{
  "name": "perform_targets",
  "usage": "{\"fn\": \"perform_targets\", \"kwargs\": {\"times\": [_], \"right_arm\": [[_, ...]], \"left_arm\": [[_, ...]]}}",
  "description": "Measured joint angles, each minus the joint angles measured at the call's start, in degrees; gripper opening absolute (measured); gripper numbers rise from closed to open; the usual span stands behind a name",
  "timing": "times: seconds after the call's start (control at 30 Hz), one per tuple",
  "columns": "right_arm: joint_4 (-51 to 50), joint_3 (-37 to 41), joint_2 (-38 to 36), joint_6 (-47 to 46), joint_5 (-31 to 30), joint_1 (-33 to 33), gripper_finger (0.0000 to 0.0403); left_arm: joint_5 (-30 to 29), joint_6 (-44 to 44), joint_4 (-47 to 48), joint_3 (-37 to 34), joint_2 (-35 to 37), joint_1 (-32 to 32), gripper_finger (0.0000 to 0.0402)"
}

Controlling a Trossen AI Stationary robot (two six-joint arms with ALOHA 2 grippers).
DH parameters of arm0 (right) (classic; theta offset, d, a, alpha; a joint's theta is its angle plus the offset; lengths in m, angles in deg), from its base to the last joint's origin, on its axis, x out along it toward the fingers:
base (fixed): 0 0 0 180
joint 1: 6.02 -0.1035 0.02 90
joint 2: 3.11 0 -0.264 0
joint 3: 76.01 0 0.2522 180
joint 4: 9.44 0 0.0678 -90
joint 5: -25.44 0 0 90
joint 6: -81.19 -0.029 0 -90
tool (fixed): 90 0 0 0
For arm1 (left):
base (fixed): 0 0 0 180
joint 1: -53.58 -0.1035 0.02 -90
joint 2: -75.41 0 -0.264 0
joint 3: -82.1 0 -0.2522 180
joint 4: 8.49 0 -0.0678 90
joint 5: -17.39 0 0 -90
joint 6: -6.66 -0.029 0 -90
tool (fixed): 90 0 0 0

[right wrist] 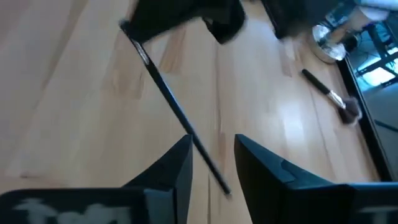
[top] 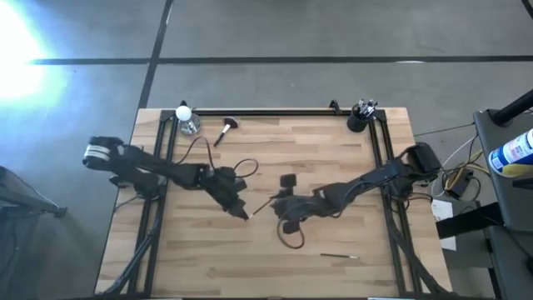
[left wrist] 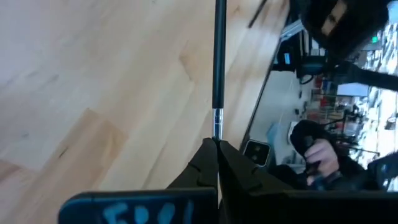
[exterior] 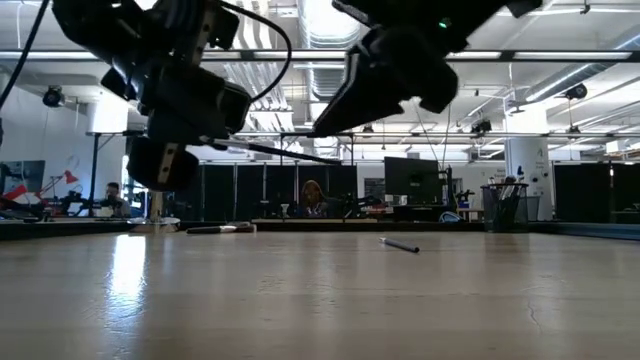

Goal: Put items in baskets/containers
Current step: Put the foundation brush into the mesh organizer

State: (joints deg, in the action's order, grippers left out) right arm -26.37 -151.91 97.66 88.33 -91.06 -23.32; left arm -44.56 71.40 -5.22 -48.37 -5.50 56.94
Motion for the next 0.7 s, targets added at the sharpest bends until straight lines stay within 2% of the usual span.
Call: {"fn": "perform_targets", "kwargs": {"times": [0.23, 0.37, 0.53, 0.7], "right_arm": [[-15.45, -13.61, 8.2, 5.77, -0.07, -0.09, 0.0123], [-20.61, -19.43, 11.96, 7.27, -0.08, -0.22, 0.0123], [-23.39, -24.45, 15.56, 8.32, -0.46, -0.2, 0.0113], [-23.73, -26.24, 16.49, 8.5, -0.48, -0.22, 0.0087]], "left_arm": [[0.83, 0.79, -2.79, 0.0, -0.87, -2.03, 0.0001], [0.82, 0.34, -3.06, 0.09, -0.47, -2.54, 0.0001], [0.77, -0.17, -2.99, 0.09, -0.47, -2.62, 0.0001], [0.61, -0.23, -3.0, 0.09, -0.47, -2.85, 0.0001]]}}
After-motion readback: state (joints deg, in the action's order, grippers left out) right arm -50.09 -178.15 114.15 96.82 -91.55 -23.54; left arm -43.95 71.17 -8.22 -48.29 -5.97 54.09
